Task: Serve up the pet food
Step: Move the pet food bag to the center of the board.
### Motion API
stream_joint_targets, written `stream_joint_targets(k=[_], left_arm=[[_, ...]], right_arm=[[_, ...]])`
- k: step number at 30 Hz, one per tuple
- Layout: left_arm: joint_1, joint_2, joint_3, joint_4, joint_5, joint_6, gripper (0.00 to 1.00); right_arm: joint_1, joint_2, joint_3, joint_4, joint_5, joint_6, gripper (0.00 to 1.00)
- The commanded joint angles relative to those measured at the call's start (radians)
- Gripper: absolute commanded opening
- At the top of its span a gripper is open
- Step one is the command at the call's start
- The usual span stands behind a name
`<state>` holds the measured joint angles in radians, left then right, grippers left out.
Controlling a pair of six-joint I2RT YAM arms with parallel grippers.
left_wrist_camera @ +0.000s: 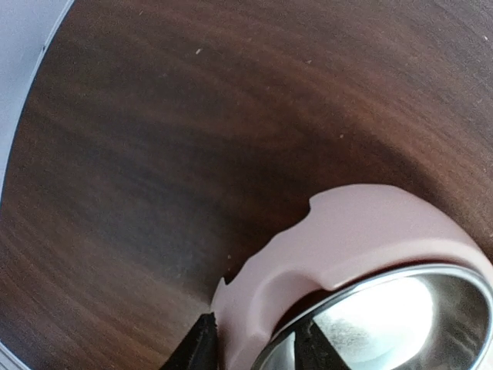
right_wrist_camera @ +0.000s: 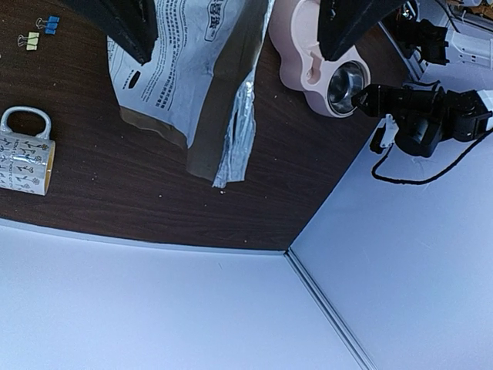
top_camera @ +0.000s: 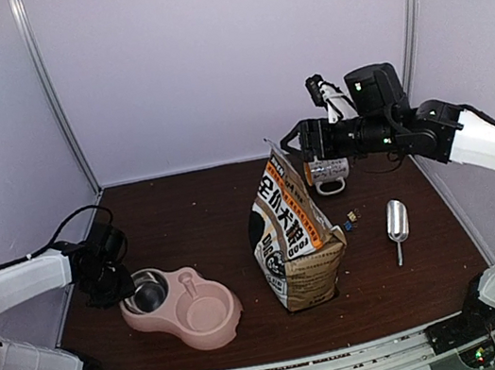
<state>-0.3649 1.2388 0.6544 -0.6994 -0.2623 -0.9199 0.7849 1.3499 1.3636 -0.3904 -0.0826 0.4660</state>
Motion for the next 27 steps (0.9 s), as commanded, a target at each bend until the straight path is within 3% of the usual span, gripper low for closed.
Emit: stream_joint_targets(k=[1,14,27], left_arm=[[0.040,0.095,0.089,0.056,-0.038,0.144,0.35],[0.093,0.345,0.347,0.118,-0.074,0.382,0.33],[0.131,0.528,0.597,0.167,-0.012,0.570,0.34]], right_arm=[[-0.004,-0.043,-0.028,0.019,0.036,-0.016,0.73],[-0.006,-0.070,-0.067,0.012,0.070,-0.016,0.74],[-0.006,-0.090,-0.077,-0.013,0.104,-0.006,0.75]])
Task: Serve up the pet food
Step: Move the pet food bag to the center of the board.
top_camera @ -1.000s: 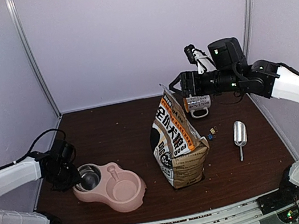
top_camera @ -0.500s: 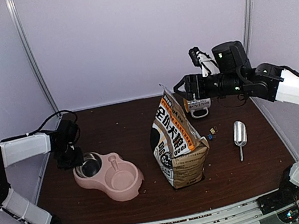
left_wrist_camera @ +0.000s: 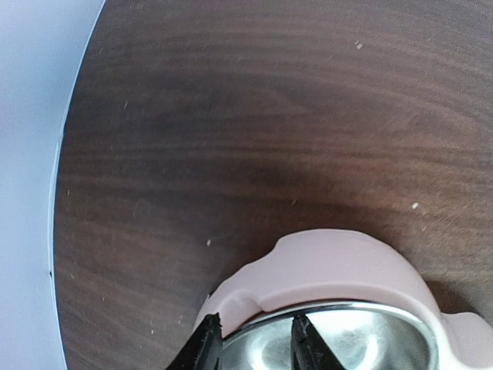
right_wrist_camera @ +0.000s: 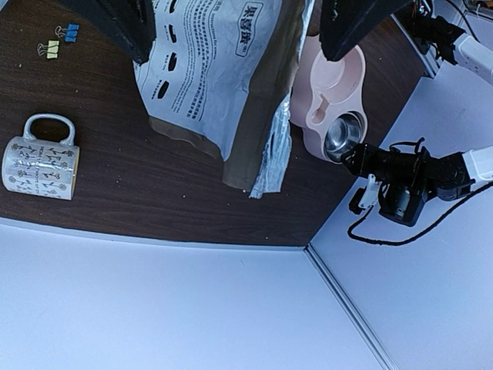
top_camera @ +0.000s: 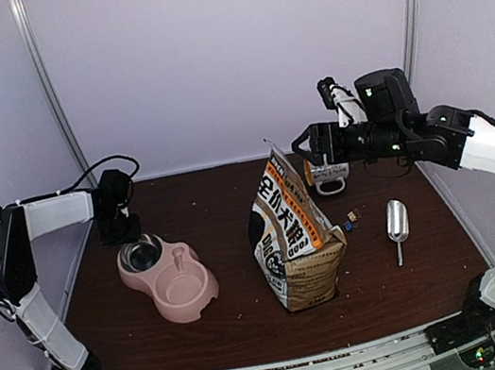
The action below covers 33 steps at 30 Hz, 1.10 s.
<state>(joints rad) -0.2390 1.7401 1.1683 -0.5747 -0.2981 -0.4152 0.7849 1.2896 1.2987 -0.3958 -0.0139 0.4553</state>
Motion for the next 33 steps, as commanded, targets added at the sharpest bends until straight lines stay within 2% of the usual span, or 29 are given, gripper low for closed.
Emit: stream_joint_targets(k=[1,7,12,18,28,33], left_arm=[[0.004,0.026,0.096,0.039,0.034,0.067,0.35],[0.005,-0.021,0.063,0.007,0.036,0.082,0.48],[-0.006,-0.103,0.009,0.007,0.075,0.059,0.48],[-0.101,-0.152,-0.016,-0.020,0.081,0.044,0.50],[-0.173,-0.412,-0.297,0.020,0.126,-0.318,0.67],[-0.255,-0.454,-0.355,-0.044,0.159,-0.477,0.74]], right_arm=[[-0.006,-0.031,-0.012,-0.008,0.035,0.005,0.75],[-0.006,-0.038,-0.020,-0.008,0.046,0.004,0.75],[-0.006,-0.030,-0.021,-0.007,0.044,0.004,0.75],[-0.005,-0.039,-0.035,0.002,0.047,0.016,0.75],[-0.005,-0.071,-0.066,-0.004,0.081,0.000,0.76],[-0.006,-0.069,-0.083,0.022,0.065,0.015,0.76]])
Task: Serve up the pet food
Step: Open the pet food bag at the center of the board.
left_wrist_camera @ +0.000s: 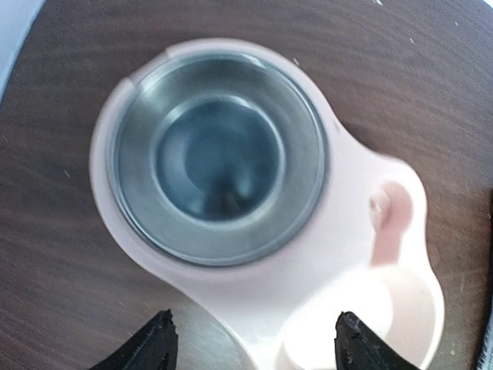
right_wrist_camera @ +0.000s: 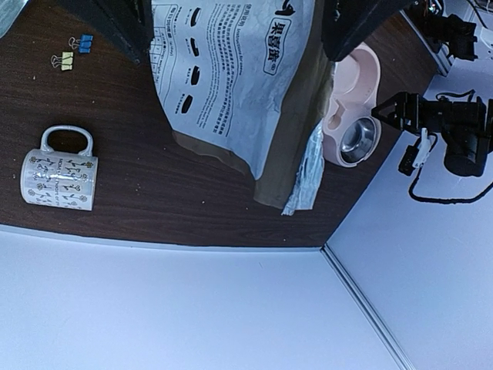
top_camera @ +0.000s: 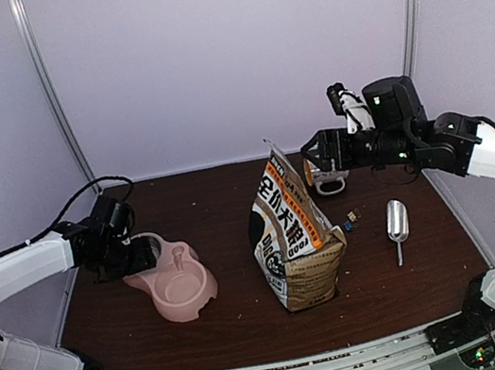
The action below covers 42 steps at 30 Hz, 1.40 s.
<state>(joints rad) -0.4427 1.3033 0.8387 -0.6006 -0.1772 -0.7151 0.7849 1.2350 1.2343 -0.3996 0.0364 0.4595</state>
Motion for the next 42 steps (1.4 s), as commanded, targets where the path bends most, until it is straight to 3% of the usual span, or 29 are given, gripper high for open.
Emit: stream_joint_targets(k=[1,8,16,22,28,32,42], left_arm=[[-0.063,-0.016,-0.030,-0.043,0.042,-0.204,0.75],[-0.108,-0.016,-0.121,-0.037,0.094,-0.275,0.73],[-0.107,0.049,-0.146,0.007,0.118,-0.246,0.55],[-0.108,0.048,-0.177,0.006,0.071,-0.216,0.47],[-0.123,0.063,-0.174,0.006,0.052,-0.153,0.42],[-0.124,0.066,-0.147,-0.029,0.010,-0.100,0.28],[-0.124,0.161,0.010,-0.063,-0.098,0.153,0.26]], right_arm=[[-0.006,-0.014,-0.021,0.029,0.012,0.011,0.77],[-0.006,-0.015,-0.028,0.033,0.013,0.006,0.76],[-0.006,-0.022,-0.040,0.029,0.019,0.006,0.77],[-0.006,-0.023,-0.039,0.030,0.023,0.005,0.77],[-0.006,-0.016,-0.036,0.031,0.021,0.004,0.77],[-0.005,-0.016,-0.038,0.028,0.025,0.002,0.77],[-0.005,-0.029,-0.042,0.018,0.038,-0.006,0.77]])
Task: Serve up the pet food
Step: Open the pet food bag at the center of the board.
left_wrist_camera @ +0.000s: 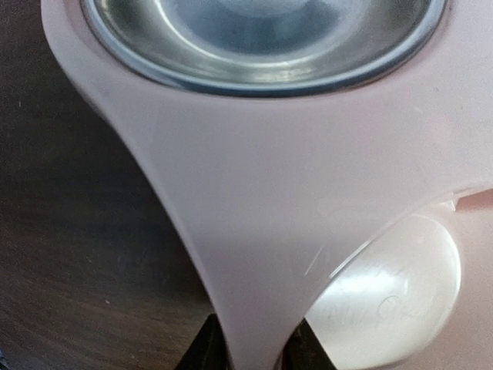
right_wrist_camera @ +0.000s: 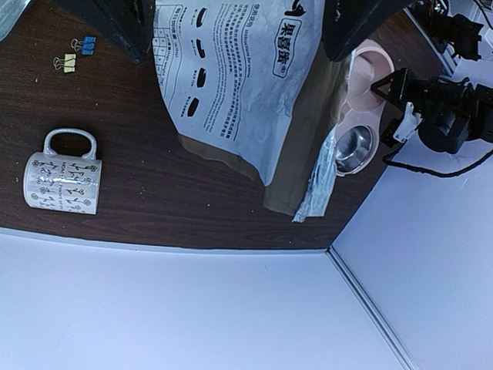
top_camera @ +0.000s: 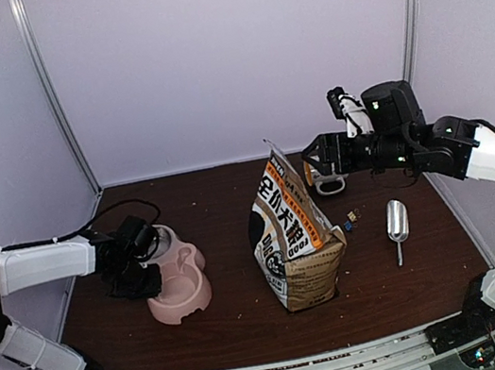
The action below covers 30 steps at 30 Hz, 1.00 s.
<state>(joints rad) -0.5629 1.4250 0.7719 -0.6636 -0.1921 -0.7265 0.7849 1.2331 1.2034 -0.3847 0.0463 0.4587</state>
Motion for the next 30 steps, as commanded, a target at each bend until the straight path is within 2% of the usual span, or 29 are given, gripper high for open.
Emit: stream_joint_targets(k=[1,8,16,21,23,26,30], left_arm=[[-0.003,0.052,0.097,0.009,-0.091,0.200,0.26],[0.002,0.152,0.204,0.095,-0.076,0.408,0.25],[0.055,0.259,0.265,0.145,-0.023,0.528,0.26],[0.096,0.287,0.305,0.181,0.021,0.568,0.32],[0.113,0.293,0.321,0.183,0.031,0.572,0.37],[0.132,0.274,0.321,0.187,0.031,0.562,0.60],[0.138,0.230,0.302,0.193,0.031,0.539,0.80]], right_arm=[[-0.006,-0.028,-0.013,0.003,0.029,-0.006,0.77],[-0.006,-0.042,-0.020,-0.006,0.032,-0.004,0.77],[-0.006,-0.064,-0.047,-0.015,0.032,0.007,0.77],[-0.005,-0.064,-0.061,-0.007,0.027,0.025,0.77],[-0.005,-0.063,-0.055,-0.010,0.020,0.026,0.77],[-0.006,-0.060,-0.033,-0.030,0.010,0.017,0.77],[-0.006,-0.057,-0.008,-0.057,-0.010,-0.006,0.77]])
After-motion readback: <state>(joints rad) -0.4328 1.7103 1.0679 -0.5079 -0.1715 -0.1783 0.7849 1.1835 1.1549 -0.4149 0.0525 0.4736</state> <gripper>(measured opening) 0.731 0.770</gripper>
